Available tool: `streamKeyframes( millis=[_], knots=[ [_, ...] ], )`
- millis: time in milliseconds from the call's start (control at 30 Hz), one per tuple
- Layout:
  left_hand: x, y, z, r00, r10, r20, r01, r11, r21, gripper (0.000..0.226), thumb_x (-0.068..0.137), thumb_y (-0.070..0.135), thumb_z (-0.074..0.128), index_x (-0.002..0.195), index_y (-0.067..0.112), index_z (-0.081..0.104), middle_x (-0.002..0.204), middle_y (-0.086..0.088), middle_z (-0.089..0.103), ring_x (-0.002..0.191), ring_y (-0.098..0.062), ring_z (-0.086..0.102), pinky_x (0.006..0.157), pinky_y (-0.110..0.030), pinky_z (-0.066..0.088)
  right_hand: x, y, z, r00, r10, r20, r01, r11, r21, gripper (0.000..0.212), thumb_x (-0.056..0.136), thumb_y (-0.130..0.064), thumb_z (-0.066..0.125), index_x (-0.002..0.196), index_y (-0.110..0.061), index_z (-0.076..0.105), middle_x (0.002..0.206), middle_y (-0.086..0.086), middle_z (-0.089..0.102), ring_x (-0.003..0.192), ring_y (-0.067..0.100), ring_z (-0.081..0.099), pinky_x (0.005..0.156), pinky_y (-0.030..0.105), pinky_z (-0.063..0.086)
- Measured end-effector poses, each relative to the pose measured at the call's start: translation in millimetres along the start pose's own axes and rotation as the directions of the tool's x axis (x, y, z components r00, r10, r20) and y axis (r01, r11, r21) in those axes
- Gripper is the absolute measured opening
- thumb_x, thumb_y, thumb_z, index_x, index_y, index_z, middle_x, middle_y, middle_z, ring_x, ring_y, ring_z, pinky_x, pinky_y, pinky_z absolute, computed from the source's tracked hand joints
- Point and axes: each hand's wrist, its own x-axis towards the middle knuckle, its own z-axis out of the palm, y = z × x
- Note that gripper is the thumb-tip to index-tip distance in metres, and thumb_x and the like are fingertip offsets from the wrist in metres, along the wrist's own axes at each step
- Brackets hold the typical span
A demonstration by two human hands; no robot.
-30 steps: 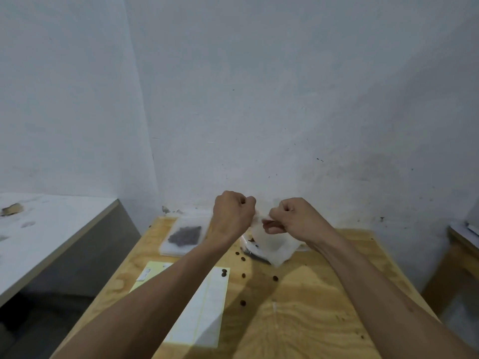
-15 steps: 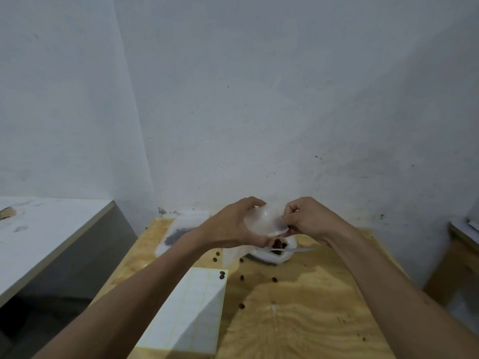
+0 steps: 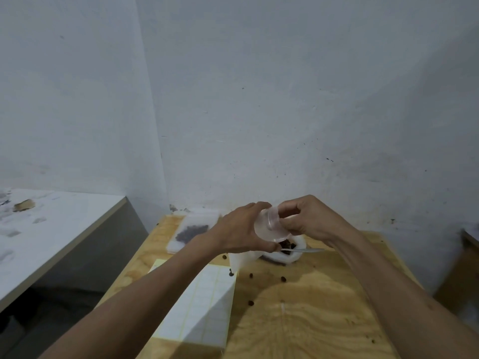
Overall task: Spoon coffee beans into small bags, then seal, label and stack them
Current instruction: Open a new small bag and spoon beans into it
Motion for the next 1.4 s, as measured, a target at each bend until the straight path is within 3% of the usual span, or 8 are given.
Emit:
streamKeyframes(
  millis=[267, 367, 433, 600, 800, 1033, 1133, 1400],
  knots=[
    [-2, -16, -6, 0.99, -0.124, -0.072, 0.124, 0.992, -0.003, 0.085, 0.07, 0.07, 0.073, 0.139, 0.025, 0.054, 0.127, 0.007, 0.064, 0.112, -0.016, 0.06, 0.092, -0.039, 0.054, 7, 19, -4, 0.966, -0.03, -0.257, -0.004, 0.991, -0.132, 0.012, 0.089, -0.02, 0.075, 0.098, -0.026, 0.08, 0.097, -0.011, 0.078, 0.089, 0.006, 0.072, 0.086, 0.025, 0.058],
    [-6, -25, -11, 0.974, -0.226, -0.028, 0.222, 0.969, -0.105, 0.075, 0.075, 0.068, 0.073, 0.131, 0.02, 0.059, 0.121, 0.004, 0.065, 0.106, -0.016, 0.061, 0.082, -0.03, 0.051, 5, 34, -12, 0.916, 0.077, -0.395, -0.274, 0.837, -0.474, 0.03, 0.096, -0.04, 0.063, 0.115, -0.019, 0.072, 0.113, -0.003, 0.073, 0.106, 0.017, 0.067, 0.081, 0.03, 0.051],
    [-8, -26, -12, 0.956, -0.293, 0.015, 0.291, 0.944, -0.155, 0.059, 0.077, 0.065, 0.073, 0.115, 0.021, 0.061, 0.109, 0.006, 0.064, 0.096, -0.014, 0.062, 0.074, -0.027, 0.049, 1, 44, -11, 0.876, 0.287, -0.387, -0.474, 0.664, -0.579, 0.053, 0.096, -0.058, 0.053, 0.104, -0.008, 0.066, 0.092, 0.003, 0.068, 0.09, 0.024, 0.068, 0.068, 0.03, 0.046],
    [-2, -28, 1, 0.882, -0.428, 0.195, 0.47, 0.816, -0.336, 0.107, 0.059, 0.078, 0.074, 0.139, 0.011, 0.054, 0.143, -0.008, 0.057, 0.129, -0.029, 0.055, 0.105, -0.041, 0.046, -2, 67, 4, 0.839, 0.482, -0.255, -0.544, 0.771, -0.331, 0.048, 0.092, -0.045, 0.068, 0.064, -0.008, 0.054, 0.055, 0.007, 0.061, 0.048, 0.024, 0.058, 0.053, 0.028, 0.051],
    [6, -24, 16, 0.817, -0.476, 0.326, 0.575, 0.72, -0.389, 0.119, 0.042, 0.086, 0.078, 0.14, 0.023, 0.055, 0.142, -0.001, 0.057, 0.125, -0.028, 0.056, 0.107, -0.044, 0.046, 5, 71, 4, 0.909, 0.237, -0.343, -0.354, 0.874, -0.334, 0.034, 0.09, -0.019, 0.064, 0.061, -0.009, 0.048, 0.055, 0.007, 0.045, 0.051, 0.023, 0.043, 0.055, 0.029, 0.034],
    [16, -24, 23, 0.769, -0.537, 0.346, 0.633, 0.714, -0.3, 0.104, 0.059, 0.08, 0.072, 0.139, 0.015, 0.052, 0.132, -0.003, 0.055, 0.113, -0.028, 0.055, 0.102, -0.046, 0.049, -5, 55, -2, 0.869, -0.135, -0.475, -0.264, 0.685, -0.678, 0.035, 0.104, -0.031, 0.045, 0.085, -0.011, 0.065, 0.072, 0.001, 0.062, 0.065, 0.022, 0.057, 0.056, 0.032, 0.039],
    [21, -23, 26, 0.781, -0.556, 0.285, 0.624, 0.663, -0.414, 0.108, 0.059, 0.076, 0.075, 0.139, 0.008, 0.053, 0.13, -0.006, 0.055, 0.115, -0.03, 0.054, 0.103, -0.048, 0.047, -8, 59, 2, 0.844, -0.072, -0.532, -0.384, 0.61, -0.693, 0.036, 0.105, -0.029, 0.037, 0.077, -0.011, 0.05, 0.07, 0.001, 0.052, 0.06, 0.023, 0.048, 0.053, 0.032, 0.031],
    [30, 3, 10, 0.895, -0.381, 0.231, 0.445, 0.734, -0.514, 0.071, 0.058, 0.072, 0.078, 0.103, 0.016, 0.075, 0.111, -0.004, 0.073, 0.103, -0.021, 0.066, 0.1, -0.041, 0.05, -7, 87, 5, 0.668, 0.186, -0.721, -0.548, 0.778, -0.307, 0.047, 0.098, -0.017, 0.048, 0.052, -0.01, 0.04, 0.051, 0.004, 0.043, 0.045, 0.019, 0.039, 0.046, 0.024, 0.024]
  ],
)
